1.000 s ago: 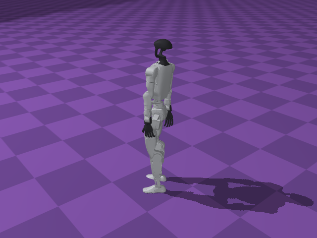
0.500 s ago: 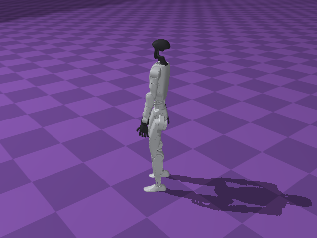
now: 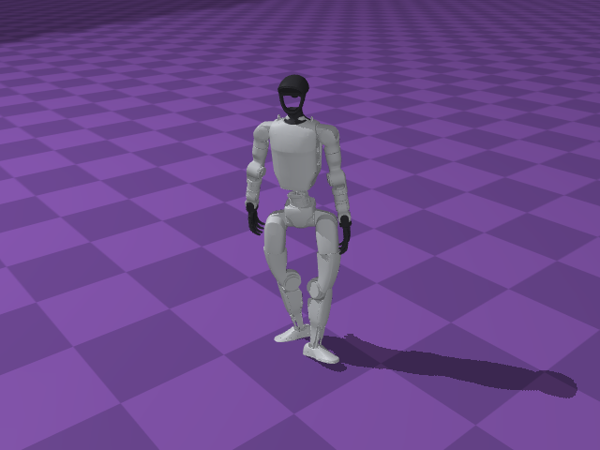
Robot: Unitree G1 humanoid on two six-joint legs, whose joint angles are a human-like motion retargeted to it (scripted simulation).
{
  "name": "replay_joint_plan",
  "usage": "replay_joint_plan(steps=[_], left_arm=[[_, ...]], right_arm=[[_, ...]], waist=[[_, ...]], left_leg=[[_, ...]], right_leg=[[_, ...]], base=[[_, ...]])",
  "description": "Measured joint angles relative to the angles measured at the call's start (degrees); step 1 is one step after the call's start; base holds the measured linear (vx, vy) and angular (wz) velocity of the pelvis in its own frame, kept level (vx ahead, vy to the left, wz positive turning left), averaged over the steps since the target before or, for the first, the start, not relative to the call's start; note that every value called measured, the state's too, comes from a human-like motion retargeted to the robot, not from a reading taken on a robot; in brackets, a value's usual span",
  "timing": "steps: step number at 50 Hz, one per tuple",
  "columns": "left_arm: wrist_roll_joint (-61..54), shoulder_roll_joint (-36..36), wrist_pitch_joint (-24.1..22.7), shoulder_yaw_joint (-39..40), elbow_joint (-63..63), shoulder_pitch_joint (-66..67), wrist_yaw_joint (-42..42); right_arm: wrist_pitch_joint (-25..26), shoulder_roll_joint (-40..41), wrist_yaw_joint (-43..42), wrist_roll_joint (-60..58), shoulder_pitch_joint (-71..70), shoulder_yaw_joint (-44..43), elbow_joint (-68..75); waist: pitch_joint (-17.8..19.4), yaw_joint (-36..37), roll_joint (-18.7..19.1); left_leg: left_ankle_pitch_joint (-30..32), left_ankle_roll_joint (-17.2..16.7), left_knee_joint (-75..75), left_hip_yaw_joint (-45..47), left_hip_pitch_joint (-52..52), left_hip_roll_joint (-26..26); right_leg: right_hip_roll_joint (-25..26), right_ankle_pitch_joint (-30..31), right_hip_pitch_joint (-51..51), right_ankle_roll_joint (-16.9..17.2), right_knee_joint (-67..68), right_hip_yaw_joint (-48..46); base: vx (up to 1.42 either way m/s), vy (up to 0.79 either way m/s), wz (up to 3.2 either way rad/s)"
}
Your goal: In place motions
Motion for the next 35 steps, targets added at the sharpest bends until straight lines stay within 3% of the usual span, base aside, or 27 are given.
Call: replay_joint_plan(steps=[7,11,15,20,23,30,33,35], left_arm=[[-1.72,-1.44,-0.59,4.87,-0.25,3.66,-0.04],[-5.35,-3.92,-0.87,9.98,1.52,6.38,0.55],[-7.80,-5.57,-0.17,12.86,5.56,7.44,1.01],[-5.76,-6.58,-0.59,11.30,3.77,7.33,0.96],[-3.46,-6.67,-0.33,10.14,2.34,6.77,0.09],[-1.13,-6.35,-0.80,7.21,-1.36,4.20,-1.45],[-0.36,-5.97,-0.95,5.32,-2.68,3.43,-2.14],[0.17,-5.58,-0.97,3.70,-3.02,2.62,-2.56]], right_arm=[[0.34,0.89,-0.31,-1.86,-2.14,0.96,-2.84],[-0.36,2.72,1.37,-1.90,-4.52,1.30,-7.59],[-1.73,5.43,3.57,0.76,-6.70,3.36,-13.06],[-3.62,8.98,6.24,6.01,-9.05,6.59,-18.07],[-3.75,9.74,9.66,3.77,-8.97,8.81,-20.16],[-4.59,8.41,6.34,-4.11,-7.05,11.75,-18.61],[-4.04,7.41,5.43,-6.25,-5.94,11.15,-14.97],[-3.65,6.67,4.91,-6.47,-5.38,9.92,-11.91]], waist=[[-2.97,0.18,-3.07],[-4.21,2.00,-1.68],[-4.68,2.38,-1.21],[-1.23,5.03,-2.37],[-1.02,6.21,-2.96],[-1.07,6.82,-2.70],[-1.54,6.72,-1.14],[-2.15,6.56,1.62]], left_leg=[[1.41,2.76,8.14,1.61,2.96,0.83],[4.72,-2.22,2.69,3.14,6.75,0.05],[6.45,-0.40,-1.99,-0.33,5.06,-2.75],[5.98,0.23,-2.45,-2.04,6.54,-3.68],[5.33,1.15,-1.72,-4.43,5.75,-4.16],[3.67,1.34,-1.94,-7.70,6.14,-5.33],[2.67,1.26,-1.77,-9.32,5.99,-4.21],[1.92,1.19,-1.06,-10.78,5.11,-1.22]], right_leg=[[-1.26,0.61,-0.12,2.67,-0.90,-10.23],[1.33,0.80,-0.49,3.58,-1.16,-12.31],[1.64,2.14,-0.63,4.28,-1.47,-12.87],[1.22,3.21,1.29,4.61,-1.05,-13.87],[0.56,4.32,1.72,5.02,-0.84,-13.78],[0.56,8.01,4.08,6.78,-0.37,-15.54],[0.62,11.52,5.25,6.27,2.10,-16.09],[0.09,15.94,5.05,4.05,6.78,-14.53]], base=[[0.29,-0.30,1.84],[0.21,-0.23,0.62],[0.14,-0.25,0.27],[0.07,-0.24,0.14],[0.18,-0.25,0.24],[0.26,-0.24,0.50],[0.34,-0.30,0.45],[0.26,-0.28,0.48]])
